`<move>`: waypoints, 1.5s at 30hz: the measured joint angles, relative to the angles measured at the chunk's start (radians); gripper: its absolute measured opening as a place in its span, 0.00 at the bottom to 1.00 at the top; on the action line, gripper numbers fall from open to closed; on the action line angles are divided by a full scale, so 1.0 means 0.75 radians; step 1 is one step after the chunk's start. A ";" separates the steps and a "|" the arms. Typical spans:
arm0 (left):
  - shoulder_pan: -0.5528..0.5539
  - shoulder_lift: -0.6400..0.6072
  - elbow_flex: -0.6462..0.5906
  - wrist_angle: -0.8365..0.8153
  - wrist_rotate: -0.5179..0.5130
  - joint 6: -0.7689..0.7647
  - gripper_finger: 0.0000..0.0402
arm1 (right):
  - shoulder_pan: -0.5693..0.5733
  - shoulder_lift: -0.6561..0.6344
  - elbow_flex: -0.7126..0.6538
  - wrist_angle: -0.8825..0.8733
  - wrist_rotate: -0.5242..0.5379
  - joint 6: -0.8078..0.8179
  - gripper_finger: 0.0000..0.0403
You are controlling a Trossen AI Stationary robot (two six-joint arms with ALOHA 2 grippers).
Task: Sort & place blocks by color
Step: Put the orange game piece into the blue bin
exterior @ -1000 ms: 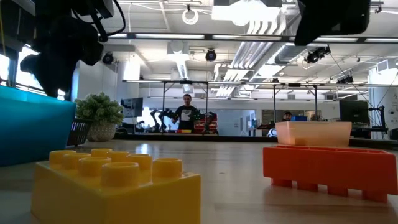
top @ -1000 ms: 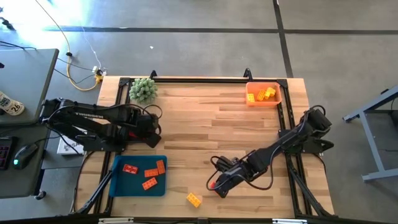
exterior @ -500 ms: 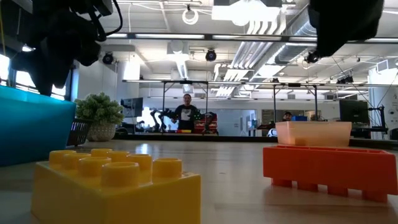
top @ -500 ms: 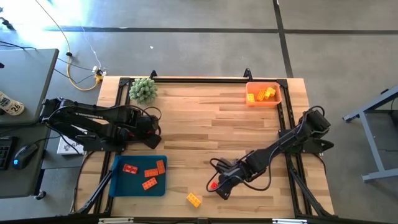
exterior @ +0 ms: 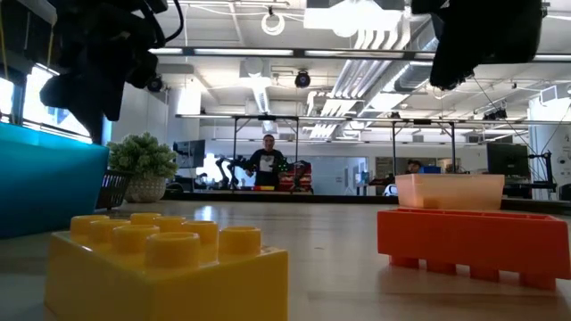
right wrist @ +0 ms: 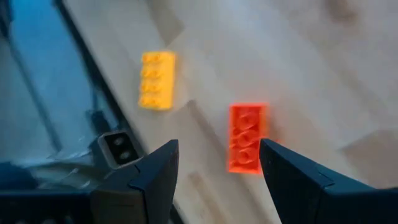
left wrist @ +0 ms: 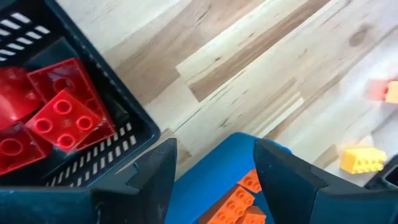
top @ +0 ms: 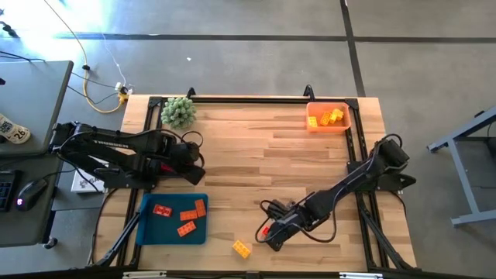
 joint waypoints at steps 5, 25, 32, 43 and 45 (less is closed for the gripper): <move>0.000 0.000 0.000 0.034 0.023 0.000 0.50 | 0.015 0.073 0.001 0.095 -0.082 -0.010 0.52; 0.000 0.000 0.000 0.035 0.014 -0.004 0.50 | 0.028 0.270 0.001 0.069 -0.018 0.003 0.52; 0.000 0.000 0.000 0.035 0.014 -0.004 0.50 | 0.032 0.315 0.002 0.071 -0.064 0.013 0.52; 0.000 0.000 0.000 0.099 0.019 -0.025 0.50 | 0.030 0.328 0.008 0.007 -0.010 0.119 0.27; 0.000 0.000 0.000 0.133 0.019 -0.017 0.50 | 0.025 0.329 0.008 0.005 -0.016 0.119 0.27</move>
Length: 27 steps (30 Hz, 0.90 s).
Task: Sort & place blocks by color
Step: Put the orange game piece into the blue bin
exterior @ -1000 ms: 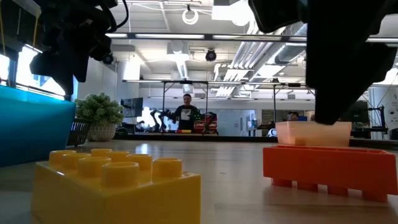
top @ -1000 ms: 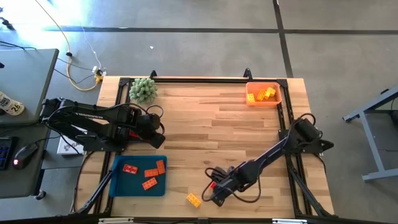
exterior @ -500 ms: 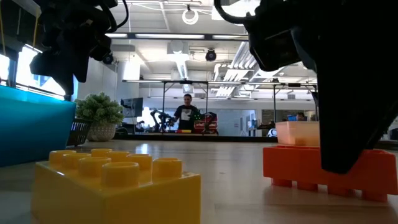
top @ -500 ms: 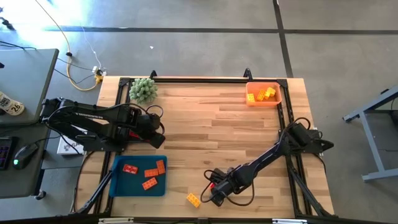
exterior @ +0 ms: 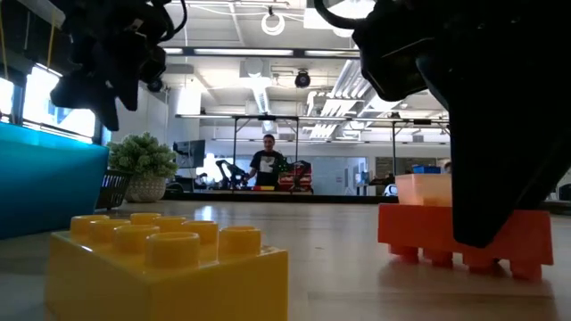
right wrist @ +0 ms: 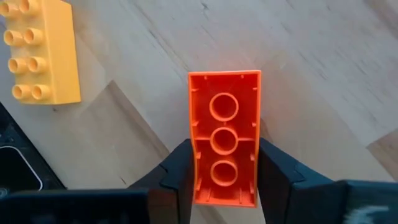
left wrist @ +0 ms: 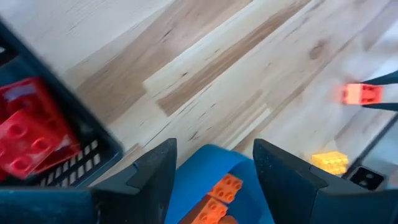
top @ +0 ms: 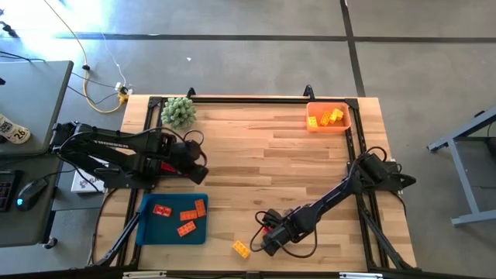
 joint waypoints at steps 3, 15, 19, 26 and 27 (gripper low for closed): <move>0.001 0.000 0.000 0.050 0.008 0.003 0.50 | -0.008 0.002 0.017 -0.013 -0.016 -0.028 0.27; 0.000 0.000 0.000 0.292 0.182 -0.052 0.50 | -0.072 0.013 0.346 -0.214 0.179 -0.302 0.27; -0.005 0.000 0.000 0.422 0.189 -0.192 0.50 | -0.121 0.013 0.487 -0.316 0.271 -0.458 0.27; -0.052 0.000 0.000 0.610 0.190 -0.335 0.50 | -0.198 0.009 0.643 -0.387 0.369 -0.699 0.27; -0.062 0.000 0.000 0.630 0.190 -0.347 0.50 | -0.209 0.008 0.655 -0.387 0.368 -0.727 0.27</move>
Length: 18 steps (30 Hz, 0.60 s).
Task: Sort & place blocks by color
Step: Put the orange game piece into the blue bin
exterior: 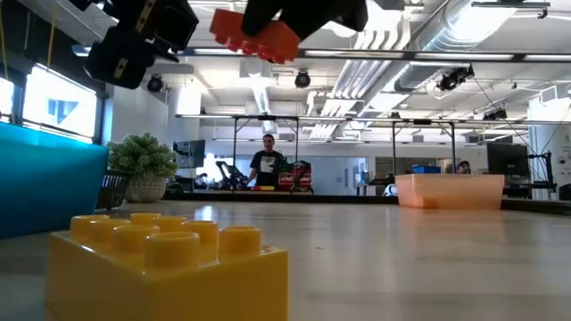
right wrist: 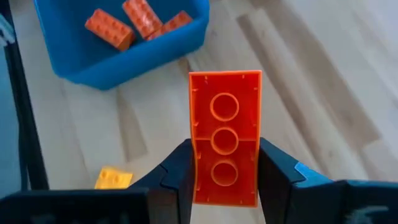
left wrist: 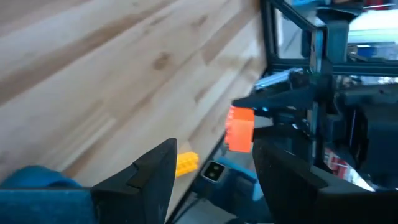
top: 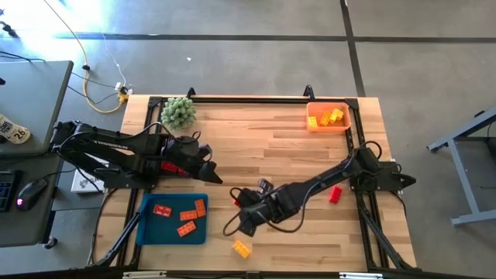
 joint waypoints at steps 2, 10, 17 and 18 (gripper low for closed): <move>-0.018 0.000 0.000 0.030 0.000 -0.021 0.50 | -0.023 0.000 0.017 0.000 0.001 -0.051 0.27; -0.079 0.000 0.001 0.070 -0.024 -0.068 0.50 | -0.081 0.000 0.020 0.133 -0.002 -0.179 0.27; -0.093 0.000 0.001 0.070 -0.047 -0.069 0.50 | -0.129 0.000 0.019 0.247 -0.004 -0.239 0.27; -0.093 0.000 0.001 0.070 -0.048 -0.069 0.50 | -0.137 -0.001 0.019 0.257 -0.004 -0.241 0.27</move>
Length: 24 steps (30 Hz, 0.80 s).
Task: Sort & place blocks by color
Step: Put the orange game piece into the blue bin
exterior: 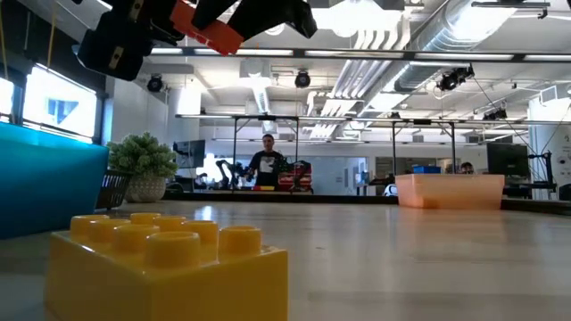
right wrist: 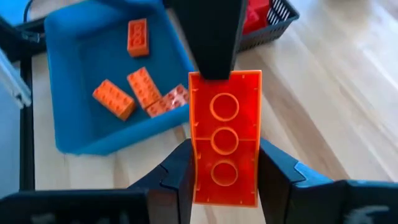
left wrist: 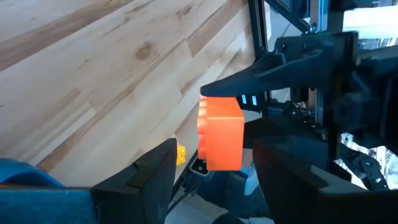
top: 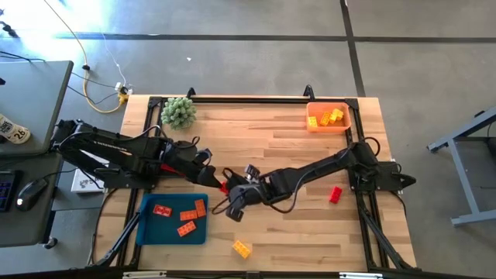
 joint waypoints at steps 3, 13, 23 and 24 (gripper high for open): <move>0.000 0.000 0.000 0.000 -0.003 0.007 0.50 | -0.019 0.000 -0.002 0.057 0.001 -0.029 0.27; 0.002 0.000 0.000 0.000 -0.049 0.062 0.49 | -0.030 0.000 -0.002 0.118 -0.002 -0.055 0.27; 0.002 0.000 0.001 0.007 -0.048 0.154 0.25 | -0.031 0.000 -0.002 0.099 0.002 -0.024 0.27; 0.002 0.000 0.001 0.004 -0.048 0.155 0.22 | -0.031 0.000 -0.002 0.097 0.004 -0.019 0.27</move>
